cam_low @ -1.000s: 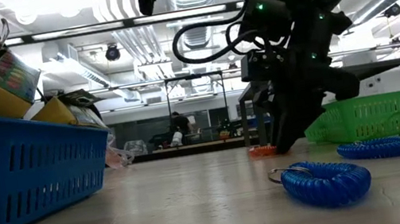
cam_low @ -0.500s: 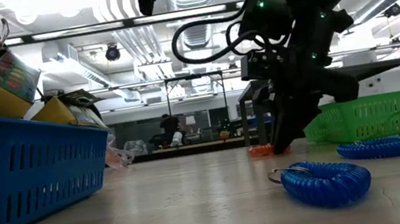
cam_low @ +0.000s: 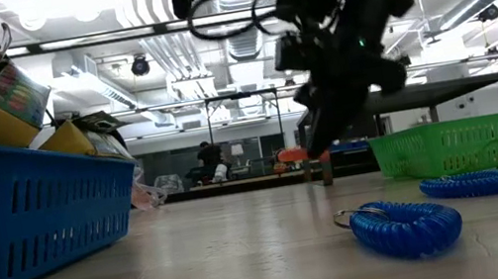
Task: Pick & Place Office Desk Supplies
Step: Put the orange spring keychain into the orange bin
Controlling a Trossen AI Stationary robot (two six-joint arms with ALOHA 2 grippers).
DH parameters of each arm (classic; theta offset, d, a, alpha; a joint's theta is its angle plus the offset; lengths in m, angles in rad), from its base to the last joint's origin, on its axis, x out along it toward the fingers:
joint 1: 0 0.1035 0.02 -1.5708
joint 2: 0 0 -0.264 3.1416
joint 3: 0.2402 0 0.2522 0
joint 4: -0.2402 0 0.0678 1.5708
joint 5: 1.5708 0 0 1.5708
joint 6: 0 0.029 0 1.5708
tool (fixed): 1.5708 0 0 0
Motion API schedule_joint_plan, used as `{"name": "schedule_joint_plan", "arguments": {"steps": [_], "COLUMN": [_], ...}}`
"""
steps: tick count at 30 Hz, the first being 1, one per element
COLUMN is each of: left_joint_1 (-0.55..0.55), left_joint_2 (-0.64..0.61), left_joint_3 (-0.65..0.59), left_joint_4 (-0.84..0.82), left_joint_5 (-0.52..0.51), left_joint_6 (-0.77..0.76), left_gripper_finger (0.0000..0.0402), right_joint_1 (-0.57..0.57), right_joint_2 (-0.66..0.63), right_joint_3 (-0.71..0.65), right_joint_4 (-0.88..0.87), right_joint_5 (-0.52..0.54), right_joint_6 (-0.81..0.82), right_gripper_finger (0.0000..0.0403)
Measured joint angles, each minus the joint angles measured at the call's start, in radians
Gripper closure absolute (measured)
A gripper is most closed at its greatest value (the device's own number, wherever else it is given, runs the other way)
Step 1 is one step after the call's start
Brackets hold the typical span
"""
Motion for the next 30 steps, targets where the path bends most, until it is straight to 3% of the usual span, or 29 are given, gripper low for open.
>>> {"name": "schedule_joint_plan", "arguments": {"steps": [7,17,23,30], "left_joint_1": [0.000,0.000,0.000,0.000], "left_joint_2": [0.000,0.000,0.000,0.000], "left_joint_3": [0.000,0.000,0.000,0.000], "left_joint_4": [0.000,0.000,-0.004,-0.004], "left_joint_5": [0.000,0.000,0.000,0.000], "left_joint_6": [-0.003,-0.003,-0.002,-0.002], "left_gripper_finger": [0.0303,0.0303,0.0303,0.0303], "right_joint_1": [0.000,0.000,0.000,0.017], "right_joint_2": [-0.056,-0.163,-0.300,-0.506], "right_joint_3": [0.179,0.392,0.404,0.359], "right_joint_4": [-0.235,-0.660,-0.824,-0.971], "right_joint_5": [-0.079,-0.083,-0.084,-0.078], "right_joint_6": [-0.034,-0.037,0.062,0.292], "right_gripper_finger": [0.0390,0.0390,0.0390,0.0390]}}
